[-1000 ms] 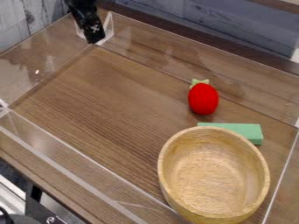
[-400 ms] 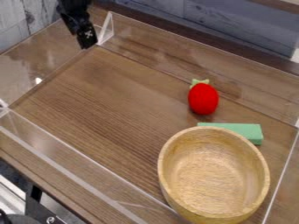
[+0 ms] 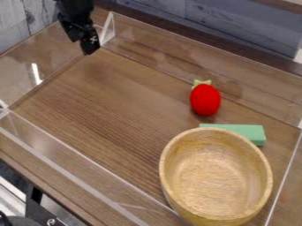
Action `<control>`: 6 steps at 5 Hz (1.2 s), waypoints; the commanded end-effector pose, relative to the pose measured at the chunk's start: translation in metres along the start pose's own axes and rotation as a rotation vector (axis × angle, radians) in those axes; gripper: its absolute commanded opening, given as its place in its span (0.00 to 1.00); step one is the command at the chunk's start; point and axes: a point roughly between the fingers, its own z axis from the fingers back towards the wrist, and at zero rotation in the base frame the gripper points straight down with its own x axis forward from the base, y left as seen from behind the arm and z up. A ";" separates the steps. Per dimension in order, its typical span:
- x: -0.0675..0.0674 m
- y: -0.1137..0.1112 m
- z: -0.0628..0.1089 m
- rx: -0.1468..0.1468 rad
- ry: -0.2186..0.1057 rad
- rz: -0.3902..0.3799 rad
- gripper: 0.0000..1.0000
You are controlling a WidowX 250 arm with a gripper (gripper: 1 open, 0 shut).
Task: Move the red object to the right side of the table
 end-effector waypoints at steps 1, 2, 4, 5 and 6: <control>0.021 0.013 0.030 0.069 -0.061 0.034 1.00; 0.034 0.011 0.028 0.069 -0.077 0.050 1.00; 0.053 -0.003 0.027 0.057 -0.101 0.065 0.00; 0.055 -0.012 0.029 0.053 -0.112 0.066 0.00; 0.054 -0.016 0.035 0.041 -0.120 0.098 1.00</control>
